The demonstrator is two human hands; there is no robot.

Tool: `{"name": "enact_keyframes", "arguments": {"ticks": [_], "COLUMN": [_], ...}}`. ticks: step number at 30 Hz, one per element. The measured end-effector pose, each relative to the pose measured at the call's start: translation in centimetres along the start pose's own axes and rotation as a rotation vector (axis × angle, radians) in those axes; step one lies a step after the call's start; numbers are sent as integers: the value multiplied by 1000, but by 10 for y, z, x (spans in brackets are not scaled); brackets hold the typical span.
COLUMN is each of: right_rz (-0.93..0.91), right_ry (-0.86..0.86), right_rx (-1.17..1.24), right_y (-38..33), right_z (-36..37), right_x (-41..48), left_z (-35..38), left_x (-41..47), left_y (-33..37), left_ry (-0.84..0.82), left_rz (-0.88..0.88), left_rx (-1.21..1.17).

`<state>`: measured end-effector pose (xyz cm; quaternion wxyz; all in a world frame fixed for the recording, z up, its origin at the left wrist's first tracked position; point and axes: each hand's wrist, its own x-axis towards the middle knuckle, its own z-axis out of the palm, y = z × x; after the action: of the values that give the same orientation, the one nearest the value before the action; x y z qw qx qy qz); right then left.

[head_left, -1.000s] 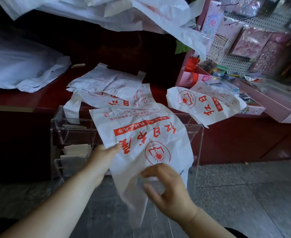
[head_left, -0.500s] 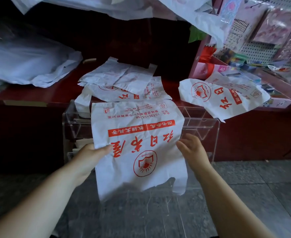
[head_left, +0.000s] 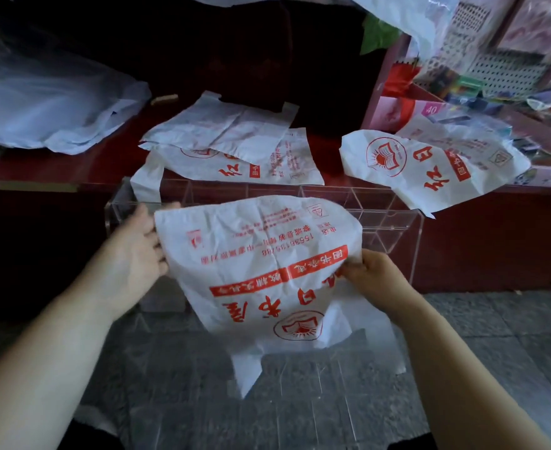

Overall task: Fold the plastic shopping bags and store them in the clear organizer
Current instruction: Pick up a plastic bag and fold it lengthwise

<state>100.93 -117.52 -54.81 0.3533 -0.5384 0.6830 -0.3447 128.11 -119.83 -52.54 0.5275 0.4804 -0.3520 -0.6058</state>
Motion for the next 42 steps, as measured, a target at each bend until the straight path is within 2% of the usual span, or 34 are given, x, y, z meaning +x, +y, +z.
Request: {"name": "enact_keyframes", "arguments": {"ticks": [2,4,7,12,16,18,21,24,26,29,31,34,36,39,40,42], "right_rz": [-31,-38,-33,-87,-163,-152,-98,-150,-286,-461,-531,-614,-398,116,194,270], "right_ry": [-81,-156,-236,-320,-258,-253,-233,-116,87,476,552,500,293,-204,-252,-206], "right_rx": [-49,-95,-197,-277,-254,-260,-232,-205,-210,-183,-79,-55,-61,-102,-56,150], "right_y": [1,1,1,-9,-17,-15,-12,-4,-3,0,-4,-11,-12,5,10,14], "right_z": [-5,-4,3,8,18,23,22,19,19,21,25,32,36,54,61,73], "right_x": [-4,-6,-9,-18,-24,-24,-22,-17,-13,-9,-16,-28,-27,-22,-21,-21], "left_z": [-7,-16,-25,-21,-3,2,2,2,1,-11,-26,-46,-48,-42,-40,-37], "left_x": [-3,-10,-17,-17,-17,-14,-8,-7,-6,6,17,30,31,29,27,25], "left_y": [9,9,5,4,-21,-30,-31,-31,-26,-16,-11,-10,-10,-11,-11,-10], "left_ry": [-73,-214,-361,-301,-403,-422,-333,-283,-170,95,234,355,371,363,355,339], "left_rz": [70,119,89,127,8,-5,80,99,182,313,328,292,284,299,299,289], "left_rx": [110,385,733,790,1009,950,915,756,599,349,244,203,217,190,183,161]}}
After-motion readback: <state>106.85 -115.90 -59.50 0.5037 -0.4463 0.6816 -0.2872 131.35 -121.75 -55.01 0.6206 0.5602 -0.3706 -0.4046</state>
